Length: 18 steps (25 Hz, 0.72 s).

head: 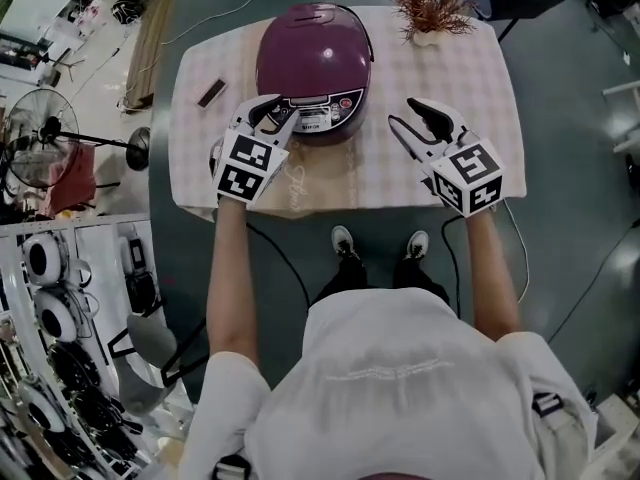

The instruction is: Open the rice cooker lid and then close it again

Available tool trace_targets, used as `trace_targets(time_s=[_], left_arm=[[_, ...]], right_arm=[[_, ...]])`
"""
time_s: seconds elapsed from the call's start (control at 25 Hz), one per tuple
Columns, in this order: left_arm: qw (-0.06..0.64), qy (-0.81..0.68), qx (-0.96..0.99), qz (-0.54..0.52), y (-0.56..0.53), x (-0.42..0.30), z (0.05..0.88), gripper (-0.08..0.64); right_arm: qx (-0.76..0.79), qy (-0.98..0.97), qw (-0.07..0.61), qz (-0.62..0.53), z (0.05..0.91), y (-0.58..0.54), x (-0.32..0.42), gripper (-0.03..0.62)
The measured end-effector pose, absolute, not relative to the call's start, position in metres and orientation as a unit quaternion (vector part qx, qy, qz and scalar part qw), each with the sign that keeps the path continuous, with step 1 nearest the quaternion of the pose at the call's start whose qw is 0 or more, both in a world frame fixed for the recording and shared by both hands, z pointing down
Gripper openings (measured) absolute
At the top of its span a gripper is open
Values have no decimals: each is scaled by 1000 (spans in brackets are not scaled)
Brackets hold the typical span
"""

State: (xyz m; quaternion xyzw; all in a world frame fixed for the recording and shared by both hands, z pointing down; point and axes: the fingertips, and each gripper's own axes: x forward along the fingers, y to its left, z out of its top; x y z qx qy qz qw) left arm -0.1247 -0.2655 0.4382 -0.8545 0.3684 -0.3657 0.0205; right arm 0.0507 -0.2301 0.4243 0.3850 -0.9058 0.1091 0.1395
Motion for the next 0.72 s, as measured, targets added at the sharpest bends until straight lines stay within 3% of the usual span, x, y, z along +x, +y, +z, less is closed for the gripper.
trace_targets(time_s=[0.36, 0.72], left_arm=[[53, 291, -851, -434, -280, -106, 482, 91], [38, 260, -856, -445, -286, -98, 509, 82]], right_arm=[[404, -892, 156, 129, 450, -231, 52, 192], [413, -883, 168, 147, 468, -238, 51, 192]])
